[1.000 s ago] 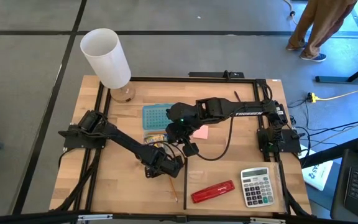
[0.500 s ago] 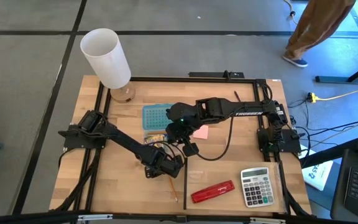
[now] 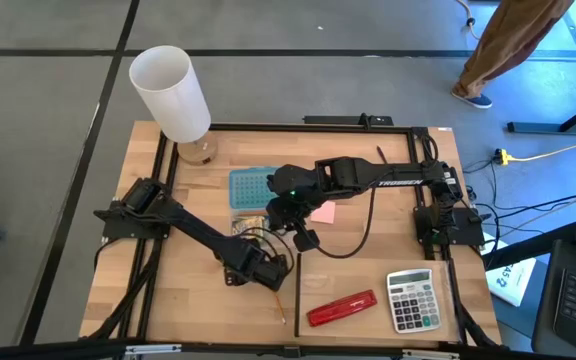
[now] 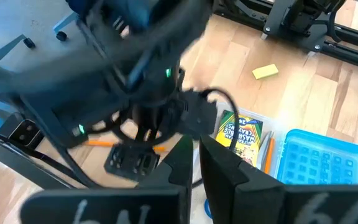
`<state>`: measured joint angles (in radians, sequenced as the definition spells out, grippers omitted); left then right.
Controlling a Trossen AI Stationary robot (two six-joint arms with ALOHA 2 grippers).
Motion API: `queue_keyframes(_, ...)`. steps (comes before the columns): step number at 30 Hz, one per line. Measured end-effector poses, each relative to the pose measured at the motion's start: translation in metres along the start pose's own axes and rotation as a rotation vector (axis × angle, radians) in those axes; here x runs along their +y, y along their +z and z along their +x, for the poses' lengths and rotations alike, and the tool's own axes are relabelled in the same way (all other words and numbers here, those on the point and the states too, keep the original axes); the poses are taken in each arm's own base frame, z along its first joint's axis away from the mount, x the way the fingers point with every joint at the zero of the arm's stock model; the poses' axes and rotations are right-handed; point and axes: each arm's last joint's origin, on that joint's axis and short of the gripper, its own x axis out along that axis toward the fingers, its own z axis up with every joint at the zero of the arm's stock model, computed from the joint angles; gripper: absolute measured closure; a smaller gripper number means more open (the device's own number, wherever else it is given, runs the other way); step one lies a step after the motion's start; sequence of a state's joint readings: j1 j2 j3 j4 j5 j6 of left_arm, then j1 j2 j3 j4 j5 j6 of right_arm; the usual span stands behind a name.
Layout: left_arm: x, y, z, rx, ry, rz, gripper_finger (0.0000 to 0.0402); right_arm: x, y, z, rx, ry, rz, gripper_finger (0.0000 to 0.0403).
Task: Pack school essentials
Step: Put the yellow eraser into the blue supply box
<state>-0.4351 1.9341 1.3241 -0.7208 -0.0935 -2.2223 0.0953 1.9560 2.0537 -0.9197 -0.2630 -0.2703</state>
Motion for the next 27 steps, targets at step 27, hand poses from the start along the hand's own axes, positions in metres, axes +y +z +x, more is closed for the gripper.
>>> queue_keyframes(27,0.094,-0.032,-0.105,-0.115,-0.015,0.386,0.0012,-0.001,0.005,0.000,-0.046,-0.012,-0.013,0.0371)
